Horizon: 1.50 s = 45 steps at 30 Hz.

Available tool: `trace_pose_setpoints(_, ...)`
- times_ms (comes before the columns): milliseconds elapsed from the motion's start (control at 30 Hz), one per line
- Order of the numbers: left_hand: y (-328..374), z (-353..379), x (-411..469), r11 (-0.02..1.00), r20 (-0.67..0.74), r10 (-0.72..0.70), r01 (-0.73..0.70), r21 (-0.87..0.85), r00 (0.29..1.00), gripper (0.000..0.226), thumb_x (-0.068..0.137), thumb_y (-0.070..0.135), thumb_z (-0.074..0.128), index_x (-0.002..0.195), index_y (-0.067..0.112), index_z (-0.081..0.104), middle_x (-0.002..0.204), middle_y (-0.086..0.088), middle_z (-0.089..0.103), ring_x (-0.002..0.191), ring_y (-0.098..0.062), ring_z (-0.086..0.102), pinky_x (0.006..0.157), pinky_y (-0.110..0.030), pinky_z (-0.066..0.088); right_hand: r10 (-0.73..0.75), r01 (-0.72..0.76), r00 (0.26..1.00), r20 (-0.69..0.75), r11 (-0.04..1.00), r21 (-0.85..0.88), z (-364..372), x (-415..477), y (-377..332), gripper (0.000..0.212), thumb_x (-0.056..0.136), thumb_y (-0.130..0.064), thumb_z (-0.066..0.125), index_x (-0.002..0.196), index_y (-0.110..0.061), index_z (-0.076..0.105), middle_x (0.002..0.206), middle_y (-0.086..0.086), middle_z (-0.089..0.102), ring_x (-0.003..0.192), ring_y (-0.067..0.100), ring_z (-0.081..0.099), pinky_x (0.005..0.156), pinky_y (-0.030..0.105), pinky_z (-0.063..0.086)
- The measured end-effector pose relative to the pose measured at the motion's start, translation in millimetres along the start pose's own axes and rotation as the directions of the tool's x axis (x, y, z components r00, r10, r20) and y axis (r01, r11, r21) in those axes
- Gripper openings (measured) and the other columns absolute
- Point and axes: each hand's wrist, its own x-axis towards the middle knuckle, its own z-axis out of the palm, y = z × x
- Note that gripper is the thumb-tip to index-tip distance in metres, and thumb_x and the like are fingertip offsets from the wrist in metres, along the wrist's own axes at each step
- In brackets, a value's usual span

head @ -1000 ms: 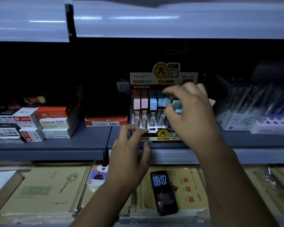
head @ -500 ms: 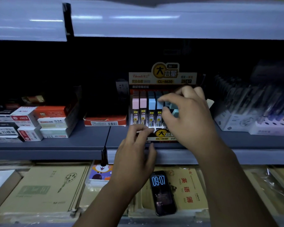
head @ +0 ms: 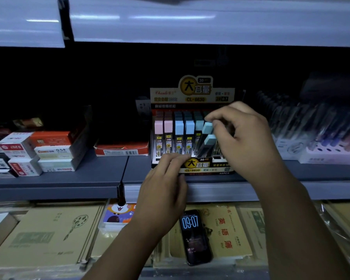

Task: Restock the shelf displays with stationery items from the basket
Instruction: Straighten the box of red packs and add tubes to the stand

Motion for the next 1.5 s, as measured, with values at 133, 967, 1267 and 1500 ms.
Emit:
trace_pose_setpoints(133, -3.0, 0.9, 1.6, 1.0, -0.019, -0.008, 0.008, -0.002, 1.0, 0.044, 0.097, 0.012, 0.055, 0.137, 0.03, 0.051, 0.132, 0.019, 0.048, 0.1, -0.007, 0.055, 0.085, -0.04, 0.053, 0.069, -0.07, 0.997, 0.04, 0.997, 0.043, -4.4, 6.0, -2.9, 0.01, 0.095, -0.017, 0.068, 0.097, -0.019, 0.077, 0.085, -0.015, 0.056, 0.071, -0.004, 0.054, 0.064, 0.006, 0.041)
trace_pose_setpoints(967, -2.8, -0.1, 0.3, 1.0, 0.001, -0.023, 0.023, 0.011, 1.0, 0.048, 0.096, 0.013, 0.057, 0.139, 0.032, 0.048, 0.134, 0.02, 0.047, 0.105, -0.006, 0.055, 0.088, -0.041, 0.052, 0.141, -0.135, 0.983, -0.115, 0.989, 0.06, -4.7, 24.0, -13.4, 0.006, 0.088, -0.016, 0.073, 0.09, -0.017, 0.068, 0.071, -0.004, 0.066, 0.067, 0.004, 0.063, 0.056, 0.009, 0.048)
trace_pose_setpoints(1267, -3.1, -0.7, -0.5, 0.999, 0.008, -0.031, 0.031, 0.014, 0.999, 0.047, 0.097, 0.014, 0.054, 0.14, 0.034, 0.047, 0.135, 0.019, 0.047, 0.115, -0.007, 0.053, 0.092, -0.041, 0.051, 0.113, -0.104, 0.991, -0.073, 0.987, 0.124, -5.5, 21.6, -10.2, 0.01, 0.089, -0.012, 0.075, 0.097, -0.018, 0.075, 0.089, -0.01, 0.073, 0.08, -0.002, 0.069, 0.076, 0.016, 0.057)
trace_pose_setpoints(1500, -3.7, 0.3, -0.6, 1.0, 0.0, -0.028, 0.028, 0.01, 1.0, 0.048, 0.096, 0.012, 0.054, 0.139, 0.031, 0.048, 0.135, 0.018, 0.048, 0.117, -0.008, 0.053, 0.092, -0.042, 0.051, 0.042, -0.042, 0.999, -0.006, 0.996, 0.085, -10.1, 20.7, -10.5, 0.014, 0.092, -0.009, 0.071, 0.096, -0.022, 0.076, 0.087, -0.019, 0.069, 0.083, -0.007, 0.065, 0.074, 0.005, 0.05)
